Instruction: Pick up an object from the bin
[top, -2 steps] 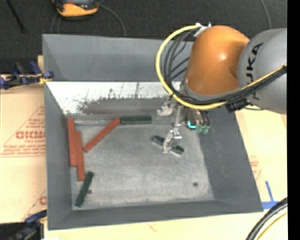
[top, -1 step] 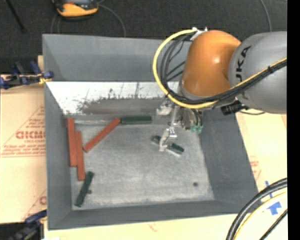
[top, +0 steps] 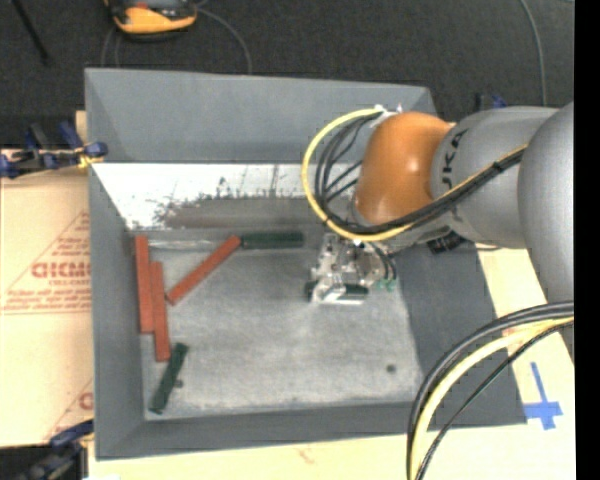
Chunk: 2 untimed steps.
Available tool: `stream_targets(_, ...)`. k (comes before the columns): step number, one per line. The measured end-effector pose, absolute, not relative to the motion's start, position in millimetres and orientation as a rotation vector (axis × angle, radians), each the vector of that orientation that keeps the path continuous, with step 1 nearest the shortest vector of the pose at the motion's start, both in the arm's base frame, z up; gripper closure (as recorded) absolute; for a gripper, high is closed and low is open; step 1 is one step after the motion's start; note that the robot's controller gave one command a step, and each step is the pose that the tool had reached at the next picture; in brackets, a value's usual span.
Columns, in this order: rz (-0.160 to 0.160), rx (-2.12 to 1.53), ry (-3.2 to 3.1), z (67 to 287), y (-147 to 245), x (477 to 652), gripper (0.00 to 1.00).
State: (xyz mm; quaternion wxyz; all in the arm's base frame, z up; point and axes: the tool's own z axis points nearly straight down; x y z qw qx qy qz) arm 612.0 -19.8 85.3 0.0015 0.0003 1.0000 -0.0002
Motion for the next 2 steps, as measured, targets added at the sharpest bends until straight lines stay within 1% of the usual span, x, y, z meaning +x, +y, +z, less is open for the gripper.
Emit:
stream_targets(1, -0.001, 0.002, 3.139, 85.2, -19.8, 612.0, 1.00)
stream_targets(2, -0.002, -0.103, 3.132, 233.9, -41.8, 650.6, 1.00)
